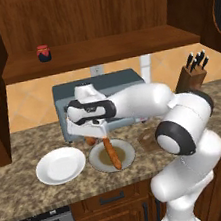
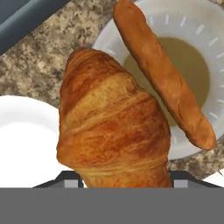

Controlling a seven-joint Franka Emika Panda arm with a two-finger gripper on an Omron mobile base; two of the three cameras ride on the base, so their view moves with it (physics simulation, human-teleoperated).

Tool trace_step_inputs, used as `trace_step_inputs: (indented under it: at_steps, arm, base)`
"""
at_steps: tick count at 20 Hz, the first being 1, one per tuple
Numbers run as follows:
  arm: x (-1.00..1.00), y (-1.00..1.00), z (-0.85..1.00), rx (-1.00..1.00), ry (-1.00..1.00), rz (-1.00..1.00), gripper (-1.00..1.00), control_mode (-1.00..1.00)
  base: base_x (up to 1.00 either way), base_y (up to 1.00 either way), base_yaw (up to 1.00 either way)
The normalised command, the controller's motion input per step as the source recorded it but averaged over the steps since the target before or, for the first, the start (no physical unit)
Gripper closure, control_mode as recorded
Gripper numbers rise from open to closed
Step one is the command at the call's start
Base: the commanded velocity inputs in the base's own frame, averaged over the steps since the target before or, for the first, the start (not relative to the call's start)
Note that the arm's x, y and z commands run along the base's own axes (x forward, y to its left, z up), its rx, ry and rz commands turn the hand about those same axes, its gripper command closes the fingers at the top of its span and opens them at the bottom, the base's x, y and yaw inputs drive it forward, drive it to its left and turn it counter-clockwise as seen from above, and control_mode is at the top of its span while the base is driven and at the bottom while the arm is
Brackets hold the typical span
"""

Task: From the different types of pastries on the counter, select a croissant and place it on the cutting board. Then retrieve a jar of jam from the cabinet and place it alongside the croissant on the cutting board.

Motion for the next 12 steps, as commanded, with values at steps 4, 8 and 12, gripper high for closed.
trace_step_inputs:
  at_steps: [4, 8, 12]
  arm:
    - [0.03, -0.56, 0.00, 0.00, -0.06, 0.05, 1.00, -1.00]
    - [0.04, -0.63, 0.00, 0.00, -0.05, 0.15, 1.00, -1.00]
    - [0.00, -0.67, 0.00, 0.00, -0.01, 0.12, 1.00, -1.00]
  base:
    - [0.00, 0.00, 0.00]
    - [0.00, 0.00, 0.00]
    - [0.00, 0.00, 0.00]
